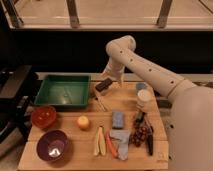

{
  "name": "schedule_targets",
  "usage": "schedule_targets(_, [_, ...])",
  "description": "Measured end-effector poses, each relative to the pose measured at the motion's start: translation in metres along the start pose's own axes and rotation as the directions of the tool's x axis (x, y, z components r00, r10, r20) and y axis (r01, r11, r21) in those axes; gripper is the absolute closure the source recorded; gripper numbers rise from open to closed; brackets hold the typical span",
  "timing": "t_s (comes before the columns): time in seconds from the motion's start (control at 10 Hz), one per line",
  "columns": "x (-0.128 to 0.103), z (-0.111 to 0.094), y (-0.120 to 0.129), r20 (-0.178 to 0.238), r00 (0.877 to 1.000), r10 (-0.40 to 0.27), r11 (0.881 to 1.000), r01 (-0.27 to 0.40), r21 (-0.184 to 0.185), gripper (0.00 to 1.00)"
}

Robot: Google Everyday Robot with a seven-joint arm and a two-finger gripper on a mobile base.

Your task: Place fork in purple bowl

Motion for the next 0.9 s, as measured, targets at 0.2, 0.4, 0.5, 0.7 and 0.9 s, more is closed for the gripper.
schedule_targets(0.2, [-0.010, 0.021, -0.015, 0.064, 0.994, -0.085, 0.996, 0.083, 0.023, 0.25])
schedule_targets(0.4, [-0.012, 0.025, -0.016, 0.080, 0.992, -0.101, 0.995, 0.100, 0.027, 0.25])
schedule_targets(0.5, [-0.012, 0.025, -0.015, 0.080, 0.992, -0.099, 0.995, 0.097, 0.028, 0.25])
schedule_targets(0.7, [-0.015, 0.029, -0.016, 0.086, 0.991, -0.107, 0.994, 0.105, 0.036, 0.25])
schedule_targets(0.9, [-0.025, 0.051, -0.017, 0.087, 0.989, -0.124, 0.992, 0.121, 0.041, 0.25])
